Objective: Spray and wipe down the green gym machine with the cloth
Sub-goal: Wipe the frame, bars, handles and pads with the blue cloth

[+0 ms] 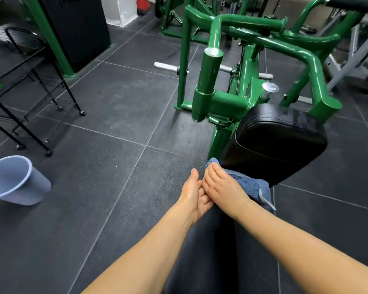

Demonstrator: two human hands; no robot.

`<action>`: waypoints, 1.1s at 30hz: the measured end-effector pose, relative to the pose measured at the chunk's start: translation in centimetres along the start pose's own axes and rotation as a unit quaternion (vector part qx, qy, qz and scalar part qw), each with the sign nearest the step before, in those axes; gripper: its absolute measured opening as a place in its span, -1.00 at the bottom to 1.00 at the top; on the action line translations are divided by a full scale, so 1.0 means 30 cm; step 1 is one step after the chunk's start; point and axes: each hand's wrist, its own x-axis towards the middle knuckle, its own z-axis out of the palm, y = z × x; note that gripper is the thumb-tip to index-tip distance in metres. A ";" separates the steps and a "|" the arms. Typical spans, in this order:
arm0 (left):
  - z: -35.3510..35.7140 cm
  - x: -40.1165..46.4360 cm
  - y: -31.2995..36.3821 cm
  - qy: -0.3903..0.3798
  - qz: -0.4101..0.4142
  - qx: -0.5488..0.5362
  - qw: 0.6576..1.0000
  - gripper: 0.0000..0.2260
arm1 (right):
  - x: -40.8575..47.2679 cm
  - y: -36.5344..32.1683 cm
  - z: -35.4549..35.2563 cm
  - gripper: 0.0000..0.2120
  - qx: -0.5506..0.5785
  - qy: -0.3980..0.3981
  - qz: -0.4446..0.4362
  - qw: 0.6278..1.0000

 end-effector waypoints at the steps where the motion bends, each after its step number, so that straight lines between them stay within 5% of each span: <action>1: 0.006 -0.006 -0.010 -0.001 -0.005 -0.002 1.000 -0.35 | -0.019 -0.001 0.015 -0.51 -0.005 0.007 -0.014 1.000; 9: 0.085 -0.053 -0.077 0.006 -0.021 0.045 0.999 -0.38 | -0.172 0.046 0.076 -0.49 0.100 0.020 -0.032 0.994; 12: 0.139 -0.098 -0.081 0.022 -0.004 0.068 0.997 -0.45 | -0.290 0.051 0.096 -0.80 0.168 0.118 0.063 0.977; 16: 0.221 -0.169 -0.054 0.146 0.124 0.052 0.980 -0.82 | -0.461 0.147 0.002 -0.69 0.321 0.217 0.256 0.886; 18: 0.269 -0.227 -0.024 0.211 0.210 0.119 0.947 -0.74 | -0.502 0.257 -0.094 -0.59 0.369 0.293 0.346 0.811; 20: 0.331 -0.275 -0.001 0.249 0.317 0.254 0.879 -0.56 | -0.497 0.378 -0.183 -0.50 0.381 0.328 0.427 0.752; 24: 0.456 -0.309 0.019 0.212 0.461 0.413 0.756 -0.52 | -0.367 0.527 -0.251 -0.55 0.477 0.256 0.408 0.735; 28: 0.455 -0.324 0.024 0.199 0.444 0.510 0.710 -0.50 | -0.338 0.539 -0.217 -0.65 0.510 0.209 0.345 0.760; 30: 0.428 -0.348 0.033 0.183 0.401 0.566 0.697 -0.40 | -0.400 0.522 -0.182 -0.57 0.547 0.191 0.382 0.720; 33: 0.414 -0.379 0.061 0.172 0.386 0.605 0.675 -0.34 | -0.497 0.520 -0.162 -0.72 0.603 0.130 0.453 0.644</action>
